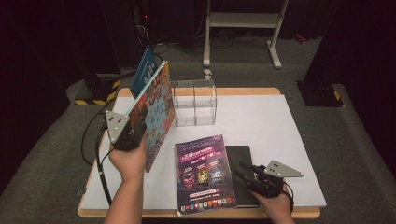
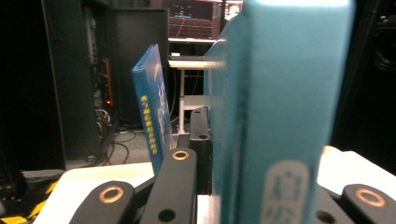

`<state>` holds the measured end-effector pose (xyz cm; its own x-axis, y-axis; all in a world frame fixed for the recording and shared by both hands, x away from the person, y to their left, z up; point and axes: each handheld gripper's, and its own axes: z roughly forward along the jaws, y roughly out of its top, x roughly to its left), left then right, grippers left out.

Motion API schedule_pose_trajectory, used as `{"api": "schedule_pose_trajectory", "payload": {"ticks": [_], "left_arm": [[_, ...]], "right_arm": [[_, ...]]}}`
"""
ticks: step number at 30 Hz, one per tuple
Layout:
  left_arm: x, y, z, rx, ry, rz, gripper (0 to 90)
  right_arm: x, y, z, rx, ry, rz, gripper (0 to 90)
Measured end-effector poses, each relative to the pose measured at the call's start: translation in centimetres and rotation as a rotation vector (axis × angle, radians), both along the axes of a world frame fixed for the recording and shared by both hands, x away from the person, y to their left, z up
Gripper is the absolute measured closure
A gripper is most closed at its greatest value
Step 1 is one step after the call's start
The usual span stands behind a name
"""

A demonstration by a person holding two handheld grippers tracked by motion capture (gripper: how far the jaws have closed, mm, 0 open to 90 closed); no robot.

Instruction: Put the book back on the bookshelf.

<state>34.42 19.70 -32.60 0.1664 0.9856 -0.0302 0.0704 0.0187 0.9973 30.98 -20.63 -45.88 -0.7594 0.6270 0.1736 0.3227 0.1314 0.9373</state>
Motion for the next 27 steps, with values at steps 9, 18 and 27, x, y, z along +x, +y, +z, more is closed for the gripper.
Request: {"api": "schedule_pose_trajectory", "payload": {"ticks": [9,18,27], "left_arm": [[3.6,-0.9,-0.7,-0.003,-0.005,0.037,81.0],[7.1,-1.5,-1.7,-0.008,0.006,0.065,81.0],[7.7,-1.8,-3.2,0.001,-0.007,0.079,80.9]], "right_arm": [[-0.2,0.1,0.1,0.006,-0.002,0.010,59.2],[-0.2,0.0,-0.1,0.006,0.001,0.005,59.9],[-0.3,0.2,-0.2,0.002,0.004,0.013,60.2]]}}
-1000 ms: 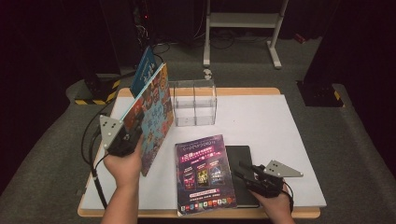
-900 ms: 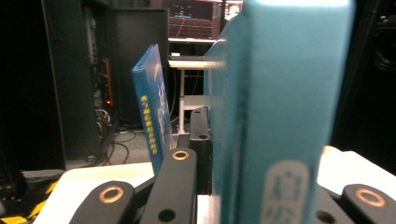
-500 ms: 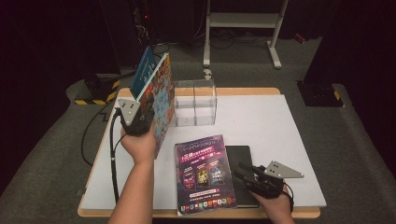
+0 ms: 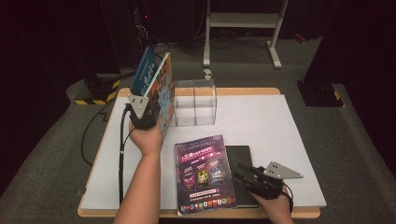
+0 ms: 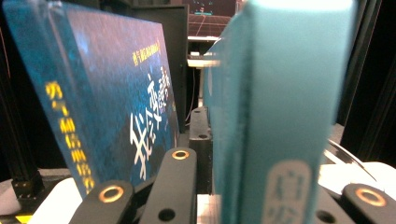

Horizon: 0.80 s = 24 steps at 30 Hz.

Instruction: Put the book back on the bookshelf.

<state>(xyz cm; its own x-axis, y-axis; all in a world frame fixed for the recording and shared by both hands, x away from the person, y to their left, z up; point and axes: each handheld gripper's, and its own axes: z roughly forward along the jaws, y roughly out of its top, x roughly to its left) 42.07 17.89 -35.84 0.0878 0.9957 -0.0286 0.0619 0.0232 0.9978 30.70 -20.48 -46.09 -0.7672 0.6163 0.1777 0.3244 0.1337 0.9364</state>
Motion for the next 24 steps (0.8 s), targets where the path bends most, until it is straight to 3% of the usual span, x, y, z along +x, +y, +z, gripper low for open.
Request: {"api": "schedule_pose_trajectory", "payload": {"ticks": [12,24], "left_arm": [[-2.4,0.7,-1.9,0.009,0.022,-0.023,80.2],[-3.0,0.7,-1.7,0.060,0.055,-0.057,79.3]], "right_arm": [[0.0,0.4,-0.2,-0.018,-0.001,0.014,60.1],[0.1,0.4,-0.4,-0.031,0.017,0.025,59.7]]}}
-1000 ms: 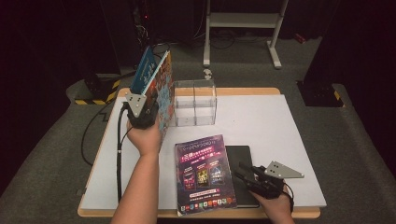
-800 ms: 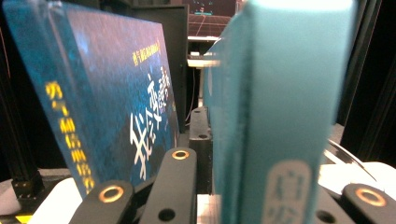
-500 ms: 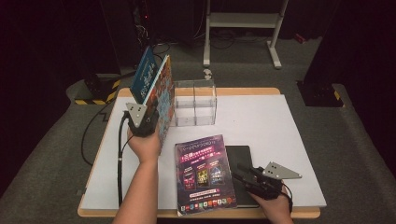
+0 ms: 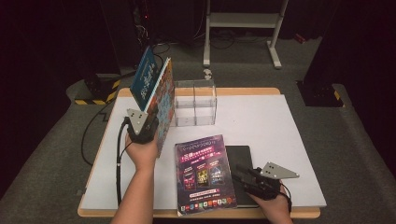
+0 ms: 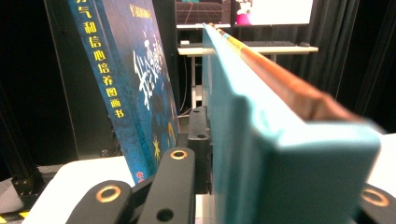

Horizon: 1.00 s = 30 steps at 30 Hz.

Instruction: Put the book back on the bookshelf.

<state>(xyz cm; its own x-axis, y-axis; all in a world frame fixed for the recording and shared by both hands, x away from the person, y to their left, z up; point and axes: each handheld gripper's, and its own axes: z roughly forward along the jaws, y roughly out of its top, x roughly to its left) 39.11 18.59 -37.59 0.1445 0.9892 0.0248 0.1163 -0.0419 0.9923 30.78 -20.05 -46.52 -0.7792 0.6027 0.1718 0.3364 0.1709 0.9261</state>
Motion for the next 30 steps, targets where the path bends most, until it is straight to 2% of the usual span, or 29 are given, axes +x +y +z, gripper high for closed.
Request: {"api": "schedule_pose_trajectory", "payload": {"ticks": [4,8,12,20,30], "left_arm": [[-0.1,0.2,0.2,0.006,0.032,-0.028,77.9],[-0.2,0.4,0.4,0.027,0.065,-0.033,77.4],[0.0,0.5,0.6,0.069,0.072,-0.003,78.9],[1.2,0.9,0.8,0.040,0.081,0.031,79.2],[2.3,0.1,0.9,0.080,0.072,0.064,78.8]], "right_arm": [[0.0,0.0,0.0,-0.002,0.000,0.000,59.6],[0.0,0.1,-0.1,-0.004,0.002,0.002,59.5],[0.0,0.1,-0.1,-0.006,0.000,0.005,59.5],[0.0,-0.1,-0.1,-0.002,-0.002,-0.001,59.7],[0.0,-0.1,0.0,0.004,-0.002,-0.001,59.8]]}}
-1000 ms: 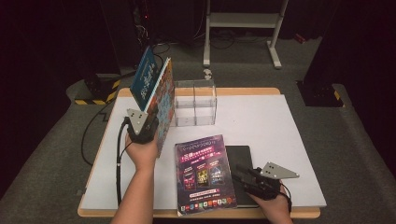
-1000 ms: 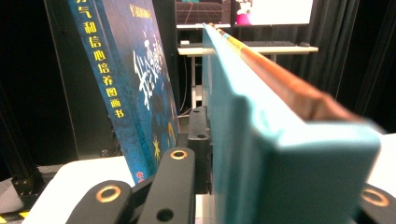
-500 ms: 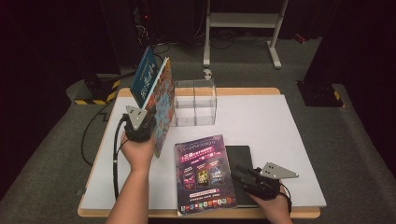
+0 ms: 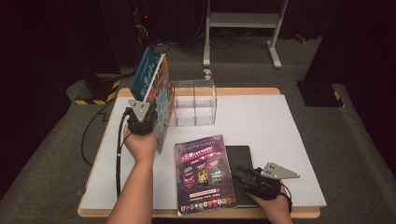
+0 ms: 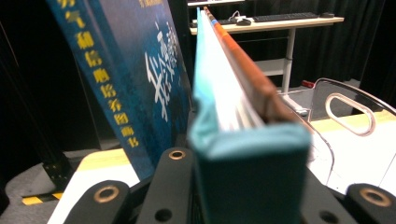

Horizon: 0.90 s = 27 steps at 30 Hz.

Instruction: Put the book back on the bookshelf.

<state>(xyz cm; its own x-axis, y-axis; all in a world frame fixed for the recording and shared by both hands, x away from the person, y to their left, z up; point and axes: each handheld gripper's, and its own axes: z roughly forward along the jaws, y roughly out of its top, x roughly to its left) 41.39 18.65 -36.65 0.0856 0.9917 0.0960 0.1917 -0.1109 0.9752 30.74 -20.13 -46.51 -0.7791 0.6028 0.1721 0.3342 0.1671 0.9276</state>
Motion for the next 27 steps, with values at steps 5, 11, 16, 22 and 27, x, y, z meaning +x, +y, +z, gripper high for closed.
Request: {"api": "schedule_pose_trajectory", "payload": {"ticks": [5,11,16,22,27], "left_arm": [[-0.2,0.3,-0.2,-0.001,-0.001,0.011,78.5],[-0.3,0.6,-0.2,0.009,0.001,0.017,78.0],[-0.4,0.5,-0.3,0.018,-0.004,0.015,77.3],[-1.5,0.5,-0.2,0.025,-0.023,0.003,71.9],[-2.9,0.9,-0.5,0.019,-0.042,-0.002,70.6]], "right_arm": [[0.0,0.0,0.0,0.001,0.001,0.001,59.9],[-0.1,0.1,0.0,-0.001,-0.001,0.005,60.0],[-0.1,0.2,0.0,-0.004,-0.001,0.006,60.0],[-0.1,0.3,-0.1,-0.008,0.002,0.010,59.9],[-0.1,0.4,-0.2,-0.011,0.002,0.014,59.9]]}}
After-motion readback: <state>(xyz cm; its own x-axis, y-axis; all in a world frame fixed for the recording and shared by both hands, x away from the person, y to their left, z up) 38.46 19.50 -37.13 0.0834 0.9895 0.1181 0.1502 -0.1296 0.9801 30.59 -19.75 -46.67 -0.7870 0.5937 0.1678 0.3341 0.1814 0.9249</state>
